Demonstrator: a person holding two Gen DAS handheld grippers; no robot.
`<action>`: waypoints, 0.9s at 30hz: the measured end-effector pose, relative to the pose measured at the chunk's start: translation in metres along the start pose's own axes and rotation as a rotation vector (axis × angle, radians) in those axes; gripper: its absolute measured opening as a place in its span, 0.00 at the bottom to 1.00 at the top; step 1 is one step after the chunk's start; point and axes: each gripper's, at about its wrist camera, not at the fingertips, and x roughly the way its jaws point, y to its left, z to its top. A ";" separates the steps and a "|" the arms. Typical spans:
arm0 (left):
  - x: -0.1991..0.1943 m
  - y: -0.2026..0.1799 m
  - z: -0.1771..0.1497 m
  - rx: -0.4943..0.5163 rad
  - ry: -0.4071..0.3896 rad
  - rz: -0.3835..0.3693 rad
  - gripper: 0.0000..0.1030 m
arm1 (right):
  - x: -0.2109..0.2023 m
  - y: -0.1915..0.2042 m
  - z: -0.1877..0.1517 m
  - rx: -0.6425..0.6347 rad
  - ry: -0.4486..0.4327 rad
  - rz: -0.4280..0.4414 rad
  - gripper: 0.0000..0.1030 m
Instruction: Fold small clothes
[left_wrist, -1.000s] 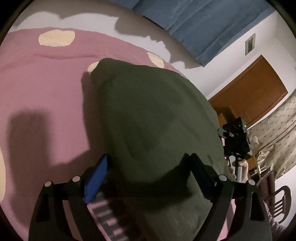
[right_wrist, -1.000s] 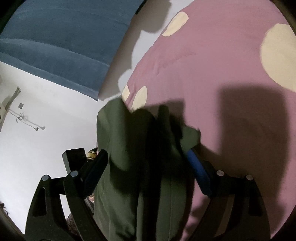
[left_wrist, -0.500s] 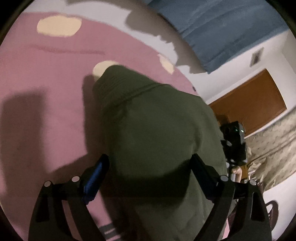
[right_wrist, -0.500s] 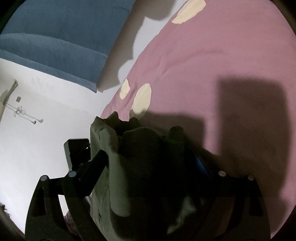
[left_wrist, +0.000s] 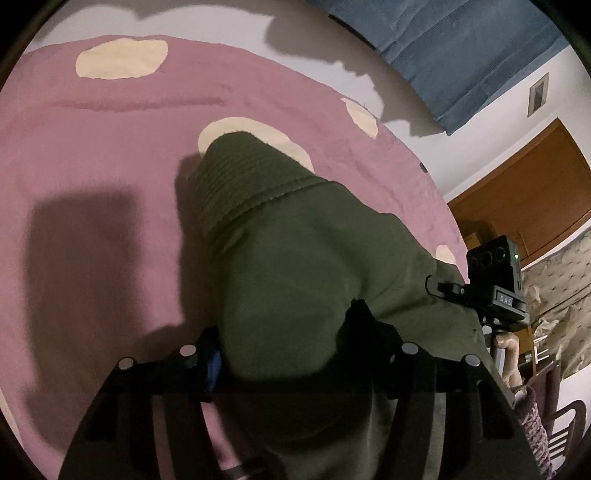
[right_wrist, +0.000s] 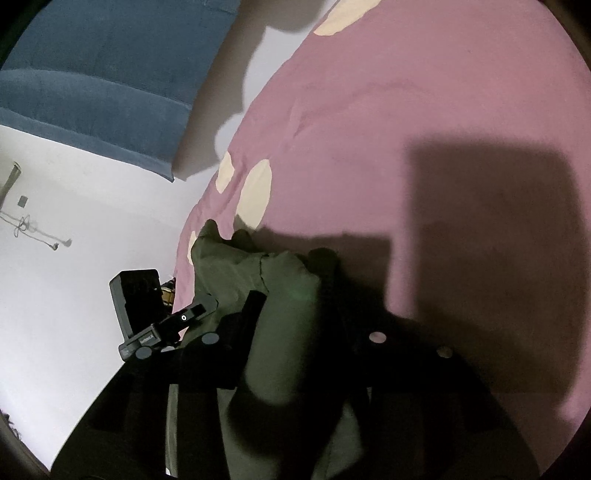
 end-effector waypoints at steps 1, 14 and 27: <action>0.000 0.000 -0.001 0.003 -0.002 0.001 0.58 | 0.000 0.000 0.000 0.001 -0.002 0.001 0.36; 0.005 -0.003 0.004 0.007 -0.015 0.004 0.58 | -0.001 0.001 -0.001 0.005 -0.020 0.016 0.36; -0.015 0.004 0.002 -0.034 -0.030 -0.107 0.75 | -0.023 0.014 -0.014 -0.006 -0.105 0.099 0.79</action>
